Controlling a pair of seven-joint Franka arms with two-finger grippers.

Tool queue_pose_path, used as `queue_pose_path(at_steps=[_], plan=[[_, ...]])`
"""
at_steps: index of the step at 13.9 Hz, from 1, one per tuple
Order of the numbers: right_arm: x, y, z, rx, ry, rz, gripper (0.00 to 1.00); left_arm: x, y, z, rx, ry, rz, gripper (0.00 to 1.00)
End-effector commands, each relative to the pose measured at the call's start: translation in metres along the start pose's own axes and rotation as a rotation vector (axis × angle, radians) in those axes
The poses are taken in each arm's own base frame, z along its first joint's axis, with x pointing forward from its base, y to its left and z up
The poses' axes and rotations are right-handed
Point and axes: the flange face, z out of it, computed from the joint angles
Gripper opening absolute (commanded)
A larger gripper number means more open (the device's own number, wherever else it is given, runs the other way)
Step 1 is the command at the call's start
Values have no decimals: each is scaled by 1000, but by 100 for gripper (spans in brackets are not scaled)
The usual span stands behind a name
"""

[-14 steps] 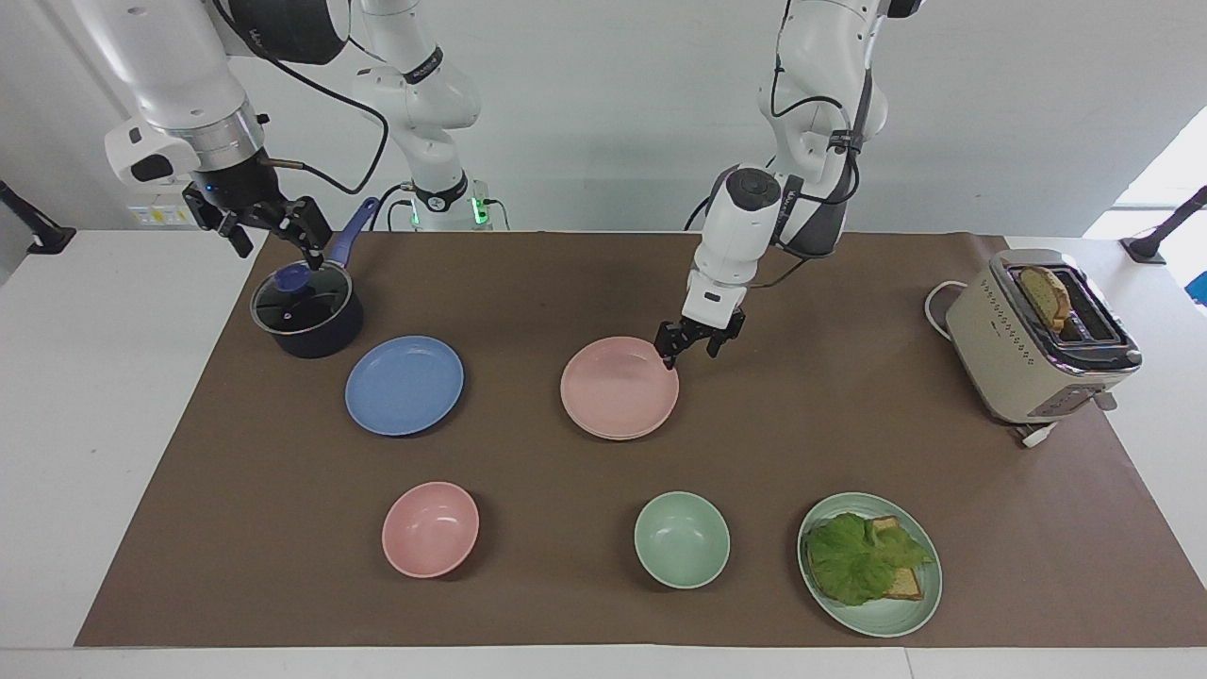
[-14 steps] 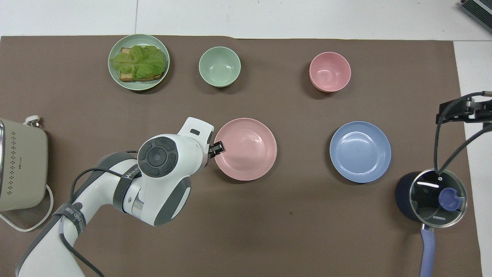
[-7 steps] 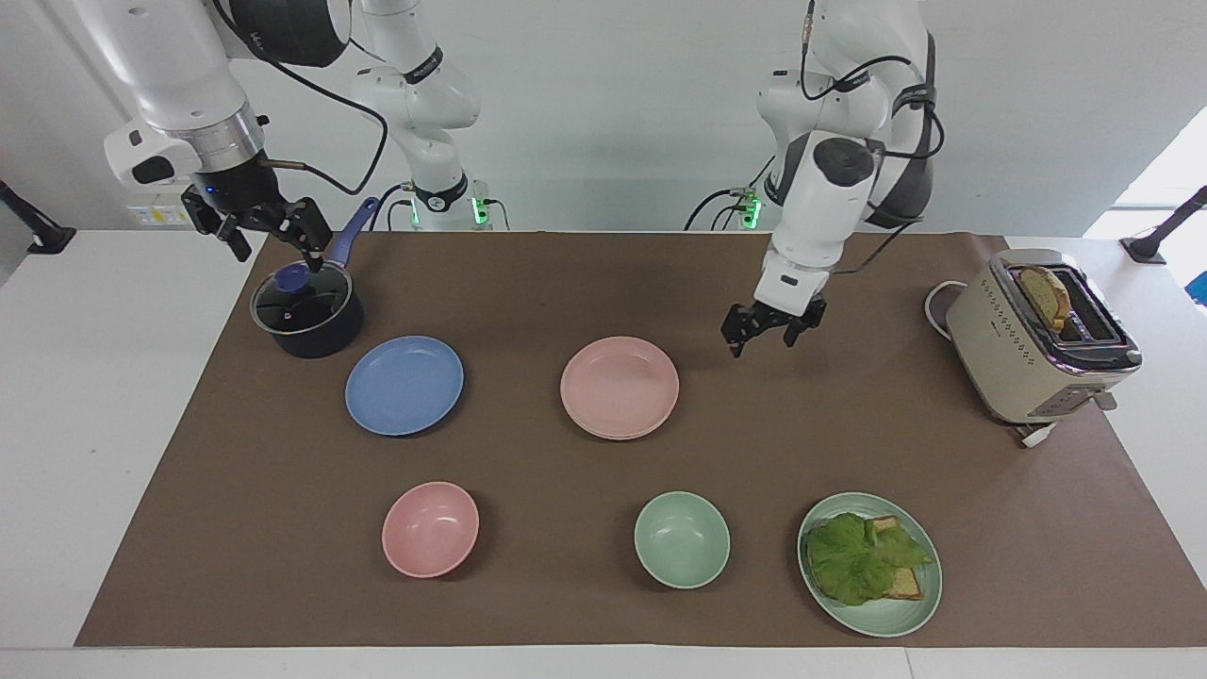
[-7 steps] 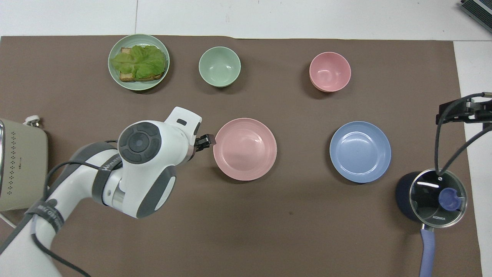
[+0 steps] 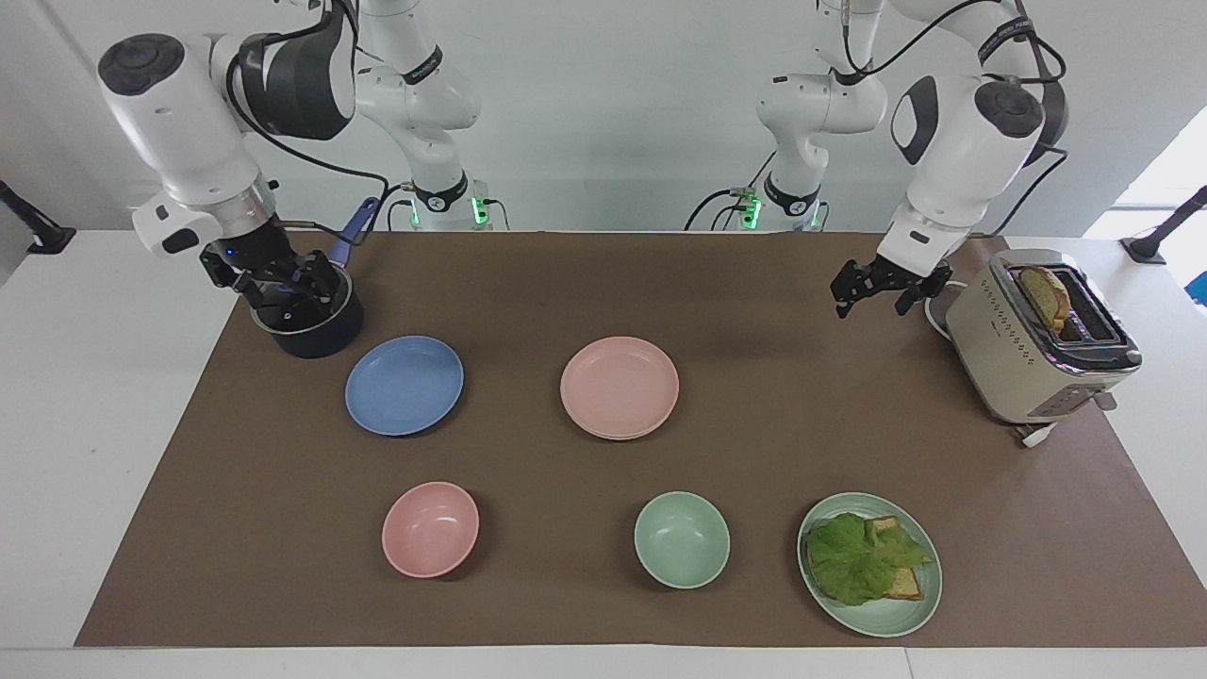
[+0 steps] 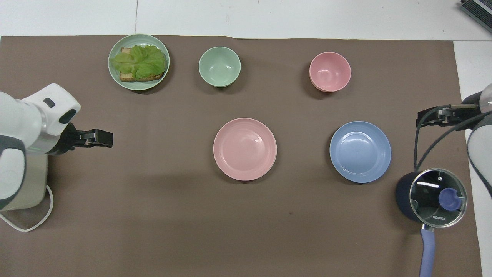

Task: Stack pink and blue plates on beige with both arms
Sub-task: 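Retract the left gripper while the right gripper reaches the blue plate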

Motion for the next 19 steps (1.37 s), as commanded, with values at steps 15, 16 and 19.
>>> queue_pose_path(at_steps=[15,16,19], plan=[[-13,47,173,40,-5,-39,100,-17,-28,-131,26,-7,15,100],[-14,47,180,42,-17,-39,100,-17,-27,-131,26,-5,15,100],[-19,45,195,48,-47,-45,95,-20,-27,-130,25,-19,18,100]])
